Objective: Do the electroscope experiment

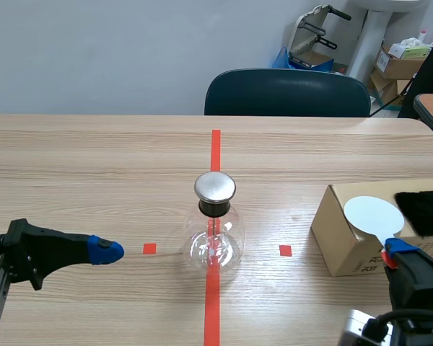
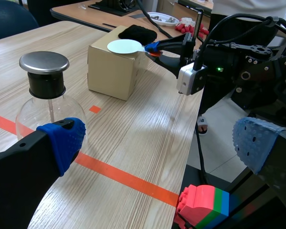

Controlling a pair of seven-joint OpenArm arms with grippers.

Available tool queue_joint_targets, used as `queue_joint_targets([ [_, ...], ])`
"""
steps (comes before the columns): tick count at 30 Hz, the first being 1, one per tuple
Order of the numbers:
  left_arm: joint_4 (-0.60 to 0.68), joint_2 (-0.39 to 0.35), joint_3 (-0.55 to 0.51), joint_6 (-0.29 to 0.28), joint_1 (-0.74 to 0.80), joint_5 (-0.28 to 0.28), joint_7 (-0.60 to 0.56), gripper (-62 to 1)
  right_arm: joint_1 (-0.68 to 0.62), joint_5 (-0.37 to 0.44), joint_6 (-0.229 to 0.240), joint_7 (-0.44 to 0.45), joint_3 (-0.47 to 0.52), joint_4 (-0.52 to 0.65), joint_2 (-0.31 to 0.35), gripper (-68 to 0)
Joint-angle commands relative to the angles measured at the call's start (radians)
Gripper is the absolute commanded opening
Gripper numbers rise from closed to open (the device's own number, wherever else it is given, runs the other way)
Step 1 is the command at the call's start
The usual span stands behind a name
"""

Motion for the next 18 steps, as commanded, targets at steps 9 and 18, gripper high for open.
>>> queue_joint_targets([
  [9, 0.020, 0.045, -0.003, -0.005, 0.002, -0.009, 0.002, 1.4, 0.003, -0.014, -0.008, -0.034, 0.008, 0.013, 0.017, -65.8],
  [18, 0.020, 0.074, -0.003, -0.004, 0.002, -0.010, 0.072, 1.4, 0.004, -0.006, -0.008, -0.029, 0.007, 0.013, 0.016, -65.7],
])
